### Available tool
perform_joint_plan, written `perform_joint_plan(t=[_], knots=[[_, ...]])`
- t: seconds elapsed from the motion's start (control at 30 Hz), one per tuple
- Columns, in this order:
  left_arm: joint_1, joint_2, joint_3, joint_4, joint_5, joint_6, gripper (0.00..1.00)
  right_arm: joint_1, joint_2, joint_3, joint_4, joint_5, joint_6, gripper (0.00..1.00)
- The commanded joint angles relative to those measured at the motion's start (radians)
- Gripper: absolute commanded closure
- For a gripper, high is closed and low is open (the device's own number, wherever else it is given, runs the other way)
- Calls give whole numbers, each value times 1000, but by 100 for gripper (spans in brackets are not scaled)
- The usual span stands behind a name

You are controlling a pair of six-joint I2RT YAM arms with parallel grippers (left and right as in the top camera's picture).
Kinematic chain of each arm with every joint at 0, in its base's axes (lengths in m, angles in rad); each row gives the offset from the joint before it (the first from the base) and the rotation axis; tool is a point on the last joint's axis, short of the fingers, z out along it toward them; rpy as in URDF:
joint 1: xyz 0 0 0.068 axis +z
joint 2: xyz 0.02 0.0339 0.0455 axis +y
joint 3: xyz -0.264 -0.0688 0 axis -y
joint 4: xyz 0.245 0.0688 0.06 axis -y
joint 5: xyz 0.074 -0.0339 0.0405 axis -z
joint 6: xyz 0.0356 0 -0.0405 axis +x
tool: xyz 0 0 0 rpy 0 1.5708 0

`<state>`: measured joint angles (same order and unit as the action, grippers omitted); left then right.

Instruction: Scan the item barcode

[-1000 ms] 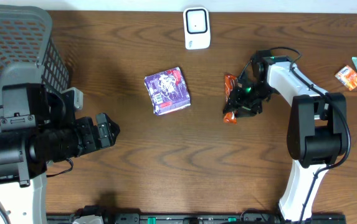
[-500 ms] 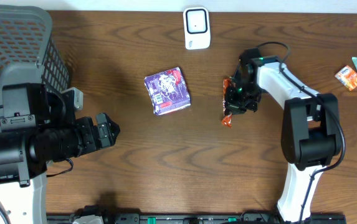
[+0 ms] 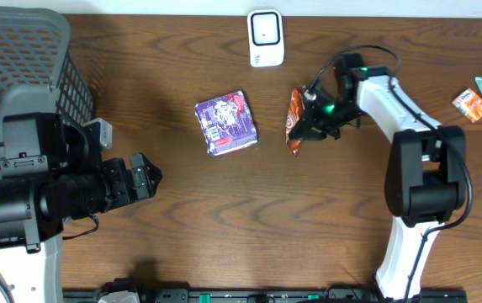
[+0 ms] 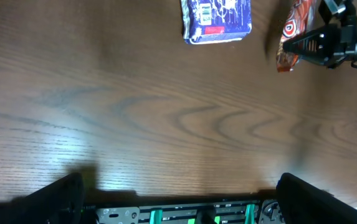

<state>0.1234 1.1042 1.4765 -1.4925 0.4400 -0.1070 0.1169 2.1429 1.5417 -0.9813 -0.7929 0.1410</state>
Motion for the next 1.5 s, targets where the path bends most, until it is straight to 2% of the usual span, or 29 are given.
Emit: perform_joint_plan(t=[0.0,0.17,0.3,0.37,0.47,0.63,0.77,0.97,1.03,1.13,1.23,1.3,1.47], knots=[[3,1,-2,-3,4,5,2,-33,6,-95,43,-230,-50,99],[3,1,-2,-3,4,5,2,-69,6,-210,116,-230,-40,98],[3,1,-2,-3,4,5,2,-117,1,-201,65,80,100,91],[3,1,-2,-3,4,5,2,-137,-1,-164,-5,223,113,82],[3,1,-2,-3,4,5,2,-154,-2,-76,-130,364,113,62],[3,1,-2,-2,4,5,2,-150,-2,136,-335,495,105,61],[3,1,-2,-3,5,5,2,-111,-2,263,-407,504,90,61],[3,1,-2,-3,4,5,2,-21,-1,281,-363,524,97,61],[3,1,-2,-3,4,5,2,14,-1,267,-339,594,159,61],[3,1,-2,-3,4,5,2,69,-1,232,-299,732,257,52],[3,1,-2,-3,4,5,2,116,-1,187,-254,827,328,52],[3,1,-2,-3,4,5,2,139,-1,148,-215,864,365,45],[3,1,-2,-3,4,5,2,187,0,39,-78,854,371,48]])
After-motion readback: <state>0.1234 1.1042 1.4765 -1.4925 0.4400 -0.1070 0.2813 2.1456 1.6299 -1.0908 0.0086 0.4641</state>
